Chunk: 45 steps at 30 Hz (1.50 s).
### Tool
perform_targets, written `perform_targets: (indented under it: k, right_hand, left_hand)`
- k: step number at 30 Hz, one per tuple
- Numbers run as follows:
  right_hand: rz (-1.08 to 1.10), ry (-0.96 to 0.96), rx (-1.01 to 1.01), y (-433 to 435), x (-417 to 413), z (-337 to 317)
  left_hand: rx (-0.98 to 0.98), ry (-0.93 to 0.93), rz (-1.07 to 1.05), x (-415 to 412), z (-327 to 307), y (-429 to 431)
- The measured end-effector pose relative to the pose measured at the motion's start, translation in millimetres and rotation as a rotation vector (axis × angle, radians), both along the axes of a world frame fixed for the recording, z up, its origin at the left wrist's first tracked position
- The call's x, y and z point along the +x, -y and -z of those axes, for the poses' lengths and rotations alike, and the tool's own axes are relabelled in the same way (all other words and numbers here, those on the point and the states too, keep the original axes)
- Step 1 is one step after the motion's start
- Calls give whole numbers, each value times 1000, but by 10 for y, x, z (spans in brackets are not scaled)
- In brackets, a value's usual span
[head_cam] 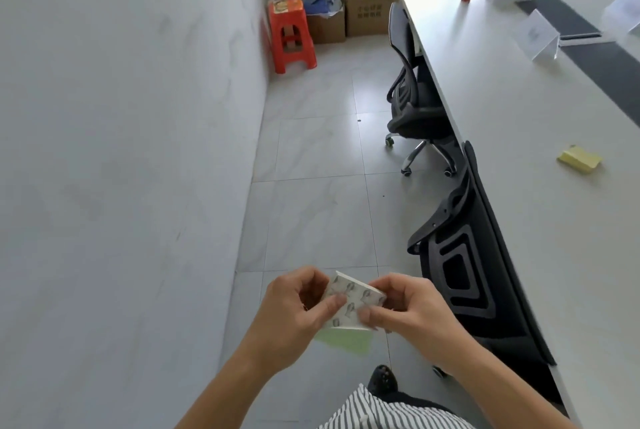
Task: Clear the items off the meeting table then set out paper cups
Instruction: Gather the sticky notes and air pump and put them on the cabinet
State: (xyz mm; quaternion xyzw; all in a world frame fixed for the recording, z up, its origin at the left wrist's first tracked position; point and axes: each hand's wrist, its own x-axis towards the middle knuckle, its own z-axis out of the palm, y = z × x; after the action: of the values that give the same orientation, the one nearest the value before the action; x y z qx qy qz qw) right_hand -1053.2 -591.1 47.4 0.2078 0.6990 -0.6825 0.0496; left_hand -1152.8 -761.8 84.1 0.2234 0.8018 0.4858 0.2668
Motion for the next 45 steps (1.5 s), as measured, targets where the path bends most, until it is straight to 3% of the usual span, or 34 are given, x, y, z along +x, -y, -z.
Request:
perform_targets:
  k: [8, 14, 22, 29, 45]
  right_hand:
    - [86, -5, -85, -594, -1256, -81]
    - [235, 111, 143, -1173, -2038, 199]
    - [536, 210, 228, -1843, -2841, 224]
    - [655, 332, 166, -2277, -3008, 271]
    - [914, 368, 165, -4672, -3594, 442]
  left_hand:
    - [9, 82, -67, -1187, 38, -597]
    - [-36, 100, -136, -2403, 301, -1102]
    - [-82, 138, 156, -4031, 308, -1972]
    - [-280, 64, 531, -4757, 410, -2921]
    - [-291, 8, 744, -5590, 342, -5599]
